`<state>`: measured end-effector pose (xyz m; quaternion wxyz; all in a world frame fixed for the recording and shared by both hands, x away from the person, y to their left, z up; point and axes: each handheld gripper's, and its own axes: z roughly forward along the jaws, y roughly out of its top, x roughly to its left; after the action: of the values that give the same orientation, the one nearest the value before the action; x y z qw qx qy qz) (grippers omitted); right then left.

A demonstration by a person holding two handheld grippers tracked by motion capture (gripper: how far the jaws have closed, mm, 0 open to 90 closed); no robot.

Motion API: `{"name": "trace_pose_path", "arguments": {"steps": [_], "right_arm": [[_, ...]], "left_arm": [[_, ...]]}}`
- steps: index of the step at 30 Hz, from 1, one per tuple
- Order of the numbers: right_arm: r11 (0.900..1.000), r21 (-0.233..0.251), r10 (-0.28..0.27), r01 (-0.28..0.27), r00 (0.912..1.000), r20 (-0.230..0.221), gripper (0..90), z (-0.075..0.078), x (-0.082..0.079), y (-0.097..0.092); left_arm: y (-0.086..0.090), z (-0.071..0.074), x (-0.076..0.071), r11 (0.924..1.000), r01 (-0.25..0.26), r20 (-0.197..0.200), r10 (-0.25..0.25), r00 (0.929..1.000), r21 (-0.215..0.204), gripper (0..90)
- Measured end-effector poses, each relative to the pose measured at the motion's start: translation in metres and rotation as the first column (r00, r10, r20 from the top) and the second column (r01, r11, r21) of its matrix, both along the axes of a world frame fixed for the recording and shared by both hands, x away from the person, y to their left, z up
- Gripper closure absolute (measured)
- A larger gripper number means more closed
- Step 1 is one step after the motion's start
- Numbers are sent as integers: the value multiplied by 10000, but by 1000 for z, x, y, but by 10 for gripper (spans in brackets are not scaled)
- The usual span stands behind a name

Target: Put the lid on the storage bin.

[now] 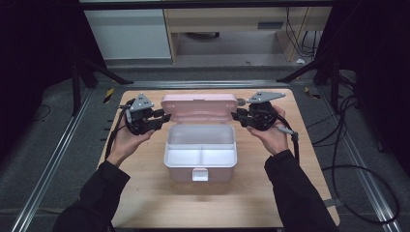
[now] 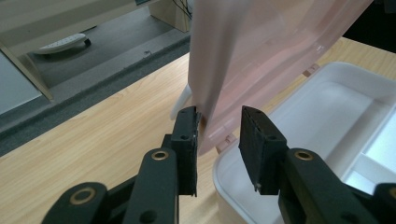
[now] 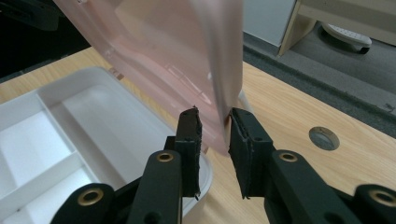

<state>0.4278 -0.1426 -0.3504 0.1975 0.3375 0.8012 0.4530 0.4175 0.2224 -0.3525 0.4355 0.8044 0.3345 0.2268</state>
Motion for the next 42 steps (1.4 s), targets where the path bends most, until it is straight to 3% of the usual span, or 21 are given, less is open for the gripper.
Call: {"name": "trace_pose_path", "arguments": {"steps": [6, 16, 20, 27, 34, 40, 42], "right_arm": [[9998, 55, 183, -183, 9998, -100, 797, -1, -14, -4], [9975, -351, 600, -609, 9979, -253, 797, -12, -38, -7], [9973, -181, 700, -708, 9967, -421, 795, -18, -46, -10], [9973, 88, 735, -732, 9966, -365, 751, -26, -61, -11], [9980, -201, 591, -604, 9965, -594, 665, -34, -69, -13], [9990, -168, 400, -412, 9968, -690, 608, -43, -79, -24], [9995, -121, 283, -293, 9970, -726, 589, -45, -79, -29]], "left_arm": [[2, -1, -12, 9998, 130, -38, -129, 9999, 130, 716], [3, -13, -35, 9981, 366, -173, -358, 9992, 496, 719], [3, -17, -45, 9978, 356, -249, -342, 9991, 562, 704], [3, -23, -62, 9988, 324, -394, -311, 9987, 354, 673], [5, -34, -75, 9966, 365, -366, -339, 9988, 737, 630], [19, -45, -77, 9969, -27, -690, 82, 9976, 792, 621], [26, -49, -77, 9978, -186, -834, 239, 9962, 639, 605]]}}
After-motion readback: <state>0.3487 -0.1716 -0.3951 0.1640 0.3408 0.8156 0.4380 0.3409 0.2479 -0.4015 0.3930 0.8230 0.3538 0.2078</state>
